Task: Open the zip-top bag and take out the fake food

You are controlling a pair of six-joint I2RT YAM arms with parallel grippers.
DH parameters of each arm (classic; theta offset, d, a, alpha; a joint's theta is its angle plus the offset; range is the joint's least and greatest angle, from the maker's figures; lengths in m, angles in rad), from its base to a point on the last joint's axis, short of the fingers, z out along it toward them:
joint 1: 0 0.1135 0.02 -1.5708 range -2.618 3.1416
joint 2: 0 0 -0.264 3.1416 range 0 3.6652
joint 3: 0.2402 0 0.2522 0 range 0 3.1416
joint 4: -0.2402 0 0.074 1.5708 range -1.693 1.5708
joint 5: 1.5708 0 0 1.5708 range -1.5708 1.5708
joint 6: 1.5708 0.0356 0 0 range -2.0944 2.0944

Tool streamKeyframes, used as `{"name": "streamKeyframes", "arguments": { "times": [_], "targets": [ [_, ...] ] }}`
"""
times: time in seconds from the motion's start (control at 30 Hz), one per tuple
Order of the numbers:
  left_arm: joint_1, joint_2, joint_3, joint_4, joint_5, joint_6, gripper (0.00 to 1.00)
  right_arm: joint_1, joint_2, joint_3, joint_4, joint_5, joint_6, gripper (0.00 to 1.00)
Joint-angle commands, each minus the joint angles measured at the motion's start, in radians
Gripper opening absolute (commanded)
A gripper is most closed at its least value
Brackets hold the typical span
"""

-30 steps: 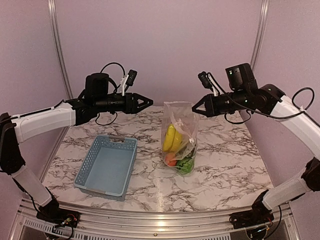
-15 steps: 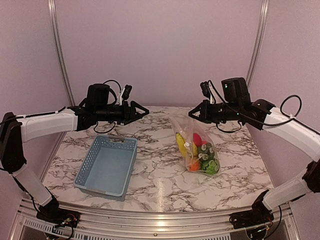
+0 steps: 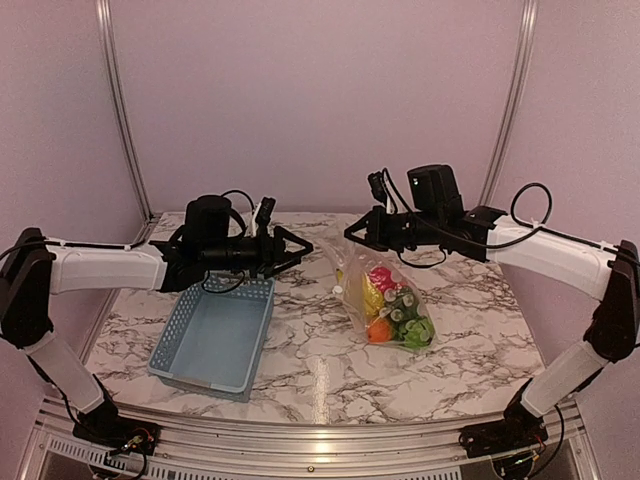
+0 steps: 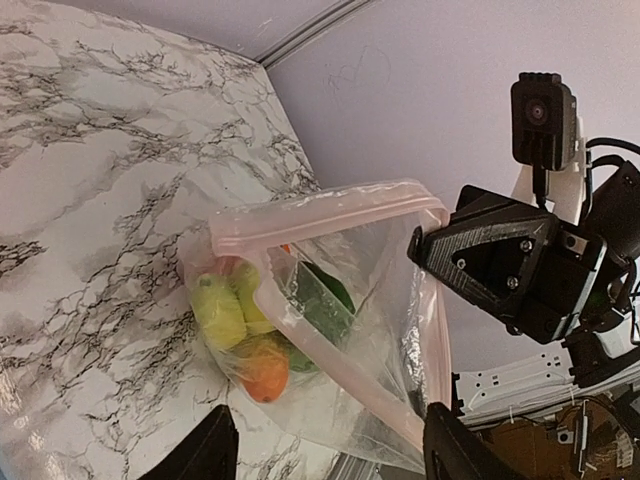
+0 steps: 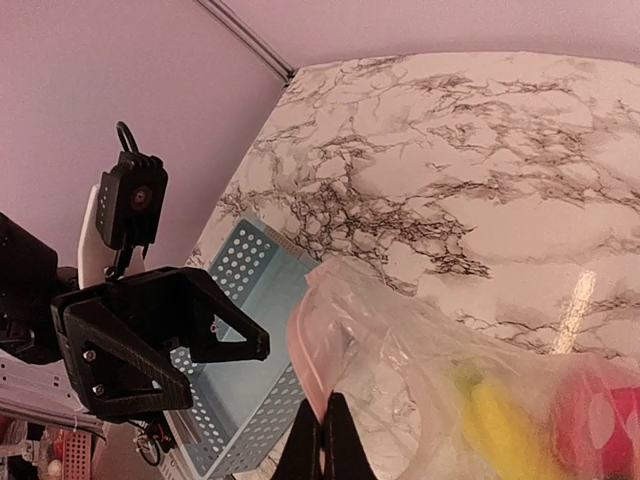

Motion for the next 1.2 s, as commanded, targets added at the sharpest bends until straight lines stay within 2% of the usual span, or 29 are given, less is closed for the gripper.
{"name": "streamKeyframes", "arguments": {
  "times": [0.0,0.17,0.4,0.63,0.7,0.8,0.9,1.0,1.17],
  "targets": [
    [-0.016,0.076,-0.008,0.255,-0.047,-0.066,0.62,0.002,-0.024,0.003,0.028,-0.017,0.005,0.0],
    [-0.045,0.185,0.04,0.38,-0.04,-0.119,0.57,-0.005,-0.053,-0.015,0.005,-0.012,0.002,0.0],
    [-0.095,0.329,0.133,0.443,-0.049,-0.176,0.54,-0.018,-0.093,-0.049,-0.007,-0.009,0.01,0.0],
    [-0.13,0.415,0.235,0.474,-0.035,-0.181,0.45,-0.024,-0.119,-0.066,-0.026,-0.007,0.01,0.0],
    [-0.131,0.42,0.246,0.469,-0.038,-0.182,0.38,-0.029,-0.13,-0.072,-0.03,-0.004,0.009,0.0],
    [-0.132,0.406,0.25,0.436,-0.036,-0.169,0.17,-0.037,-0.147,-0.086,-0.029,0.003,0.012,0.0],
    [-0.124,0.355,0.253,0.316,-0.035,-0.117,0.0,-0.048,-0.159,-0.095,-0.031,0.009,0.008,0.0],
    [-0.105,0.286,0.281,0.078,-0.031,-0.03,0.0,-0.058,-0.169,-0.105,-0.036,0.015,-0.005,0.0],
    [-0.048,0.237,0.405,-0.507,0.009,0.223,0.0,-0.066,-0.175,-0.125,-0.041,0.029,-0.023,0.0]
  ]
}}
